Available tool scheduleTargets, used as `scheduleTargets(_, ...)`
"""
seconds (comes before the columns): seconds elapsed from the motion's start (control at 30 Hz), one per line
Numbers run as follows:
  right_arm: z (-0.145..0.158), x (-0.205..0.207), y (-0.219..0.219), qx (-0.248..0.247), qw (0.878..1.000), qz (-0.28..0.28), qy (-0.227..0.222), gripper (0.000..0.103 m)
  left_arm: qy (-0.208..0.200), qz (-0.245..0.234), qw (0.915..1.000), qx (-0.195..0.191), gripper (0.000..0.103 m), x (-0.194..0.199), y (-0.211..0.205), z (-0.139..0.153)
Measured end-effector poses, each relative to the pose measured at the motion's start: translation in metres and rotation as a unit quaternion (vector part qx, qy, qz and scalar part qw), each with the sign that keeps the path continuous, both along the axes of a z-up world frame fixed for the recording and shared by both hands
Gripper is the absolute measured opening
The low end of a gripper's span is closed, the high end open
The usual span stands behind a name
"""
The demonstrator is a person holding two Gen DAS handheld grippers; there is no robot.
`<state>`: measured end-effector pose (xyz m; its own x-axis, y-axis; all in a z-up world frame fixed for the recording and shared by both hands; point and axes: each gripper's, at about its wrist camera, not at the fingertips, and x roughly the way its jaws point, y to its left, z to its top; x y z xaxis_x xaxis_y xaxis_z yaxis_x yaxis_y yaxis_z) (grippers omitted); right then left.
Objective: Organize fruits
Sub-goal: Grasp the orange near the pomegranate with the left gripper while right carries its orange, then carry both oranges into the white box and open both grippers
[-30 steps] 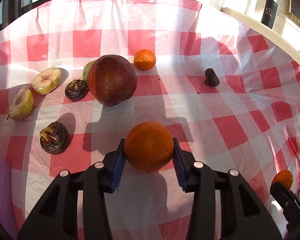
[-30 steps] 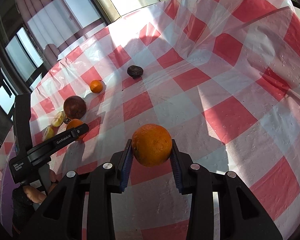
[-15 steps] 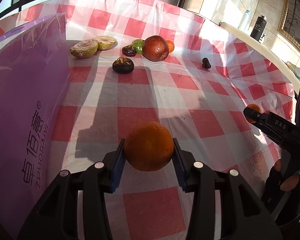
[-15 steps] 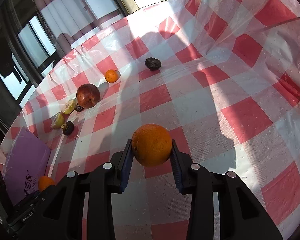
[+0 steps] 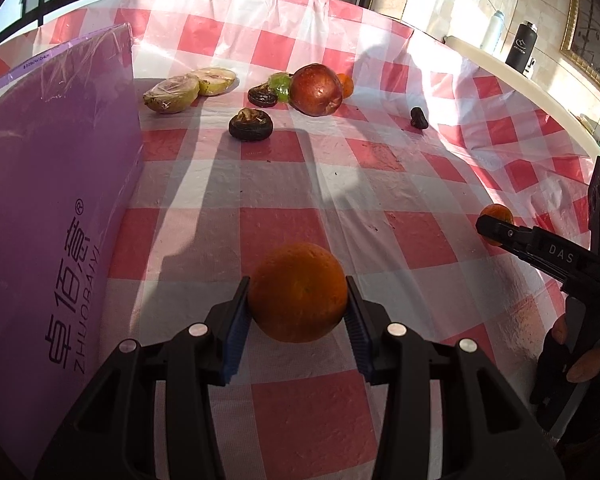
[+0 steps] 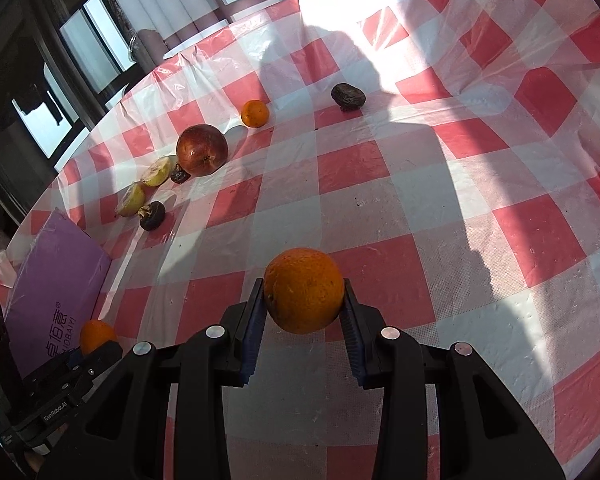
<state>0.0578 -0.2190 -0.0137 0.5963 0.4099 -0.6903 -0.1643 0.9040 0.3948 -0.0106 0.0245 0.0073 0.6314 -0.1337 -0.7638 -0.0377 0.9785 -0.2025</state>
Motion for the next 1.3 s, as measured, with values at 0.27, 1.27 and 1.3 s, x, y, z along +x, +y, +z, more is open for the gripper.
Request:
scheduleTargets(0.27,0.0,0.001,0.0,-0.004,1.0,-0.004,0.0,0.037,-0.006,0.001,0.9999,-0.013,0.044,0.0,0.003,0.001)
scheduleTargets(1.27,0.101,-0.142,0.168,0.082,0.972,0.183,-0.121,0.037,-0.299,0.114,0.9474,0.012,0.044,-0.219,0.083,0.163)
scheduleTargets(1.3,0.104,-0.145,0.177,0.077,0.971,0.191,-0.125,0.037,-0.291,0.125,0.9484,0.012,0.044,-0.217,0.094,0.16)
